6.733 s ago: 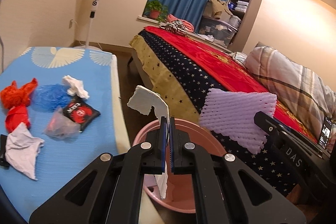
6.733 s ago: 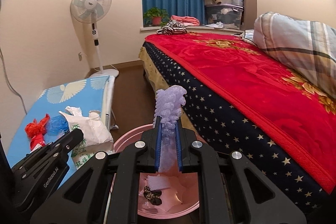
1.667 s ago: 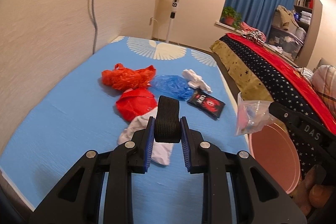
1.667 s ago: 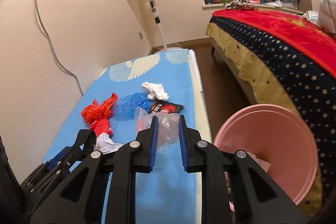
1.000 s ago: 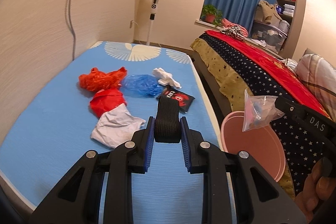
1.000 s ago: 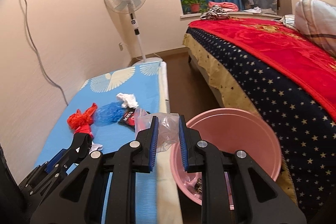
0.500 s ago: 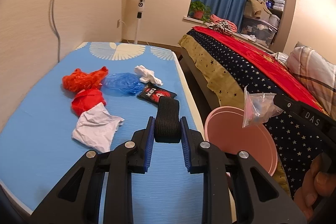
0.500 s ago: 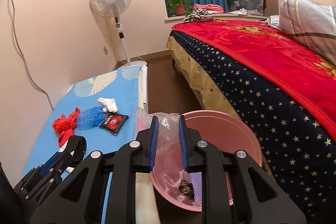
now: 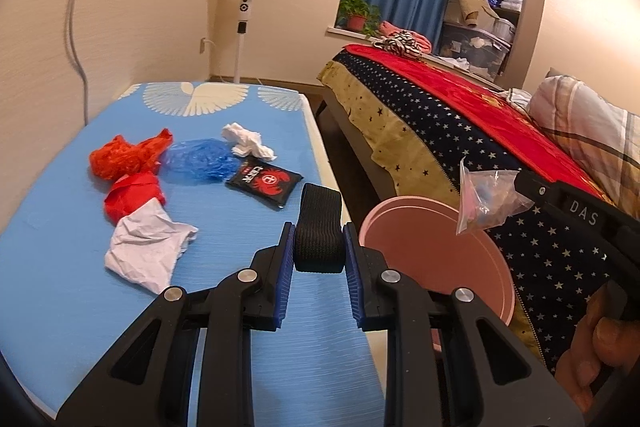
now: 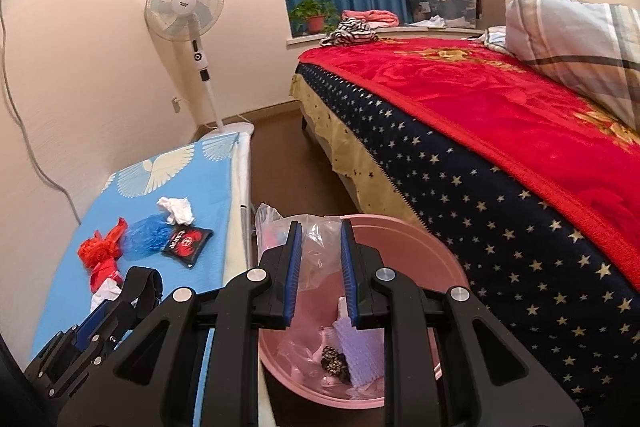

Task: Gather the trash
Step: 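Open the right gripper to drop the clear bag while the left gripper drops the black cloth into the bucket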

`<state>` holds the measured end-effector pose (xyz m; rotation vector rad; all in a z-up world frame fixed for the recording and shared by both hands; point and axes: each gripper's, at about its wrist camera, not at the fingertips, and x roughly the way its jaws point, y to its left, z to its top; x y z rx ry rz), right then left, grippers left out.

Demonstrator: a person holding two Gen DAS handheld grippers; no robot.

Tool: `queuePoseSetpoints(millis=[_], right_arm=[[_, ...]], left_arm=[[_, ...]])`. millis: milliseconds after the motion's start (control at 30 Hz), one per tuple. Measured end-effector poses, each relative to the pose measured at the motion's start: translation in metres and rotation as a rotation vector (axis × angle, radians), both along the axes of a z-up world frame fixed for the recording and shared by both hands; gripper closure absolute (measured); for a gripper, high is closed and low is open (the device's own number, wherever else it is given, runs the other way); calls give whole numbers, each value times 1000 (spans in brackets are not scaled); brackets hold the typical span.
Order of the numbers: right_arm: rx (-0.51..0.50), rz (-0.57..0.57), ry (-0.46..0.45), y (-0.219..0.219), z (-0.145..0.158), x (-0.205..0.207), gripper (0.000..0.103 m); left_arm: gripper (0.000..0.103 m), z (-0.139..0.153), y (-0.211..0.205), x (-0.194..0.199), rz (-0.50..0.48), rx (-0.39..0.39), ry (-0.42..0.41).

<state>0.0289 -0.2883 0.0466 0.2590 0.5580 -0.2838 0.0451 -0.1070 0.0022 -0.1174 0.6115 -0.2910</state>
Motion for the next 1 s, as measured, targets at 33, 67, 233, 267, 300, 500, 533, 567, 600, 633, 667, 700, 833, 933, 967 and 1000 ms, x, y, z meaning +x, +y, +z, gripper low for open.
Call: queuePoseSetpoints(millis=[33,67,233,267,300,500,533,567,600,633,667,700,833,933,967,1000], right_arm=[[-7,-5,-2,-1,1,-1,83],[-14,-11,-4,-2,1,-2,83],[-25,-35,3,-9,1,-3,83],[-26,-41,6,-11,0,-4,83],[-26,-45,7,-12,0,-4,83],[-28,-81,18,-24,-2,-7,83],[-28,-86,19,-26,-3,-7,83],[-27,-93,20,-29,-3,-8,83],[-27,-99,21,-31,-3,-9,83],[-27,-104,22,-33,-3,-9,83],[-26,-111,23,-36,-3,-10,83],[-26,-115,24,-38,-3,-11,83],[-19,-135,33,-45,-4,-13,80],[1,-146,54,-48,-8,-12,62],[2,-154,57,-49,-9,-12,56],[2,-162,57,-50,-9,-13,55]], left_arm=[[79,-1,-2,0,-8,1,-2],[79,-1,-4,0,-11,2,-3],[79,-1,-13,2,-32,-12,-1],[79,-2,-16,3,-39,-13,-1],[79,-2,-18,4,-44,-14,-1],[79,-5,-36,9,-83,-29,13],[79,-6,-39,10,-88,-30,15],[79,-7,-43,11,-94,-31,16],[79,-7,-46,11,-99,-33,17],[79,-7,-50,11,-106,-35,18],[79,-7,-54,12,-113,-37,18],[79,-7,-56,12,-117,-39,18],[79,-9,-67,16,-155,-63,34],[62,-13,-69,20,-179,-97,62],[62,-14,-68,19,-174,-98,62],[62,-15,-67,19,-170,-94,63]])
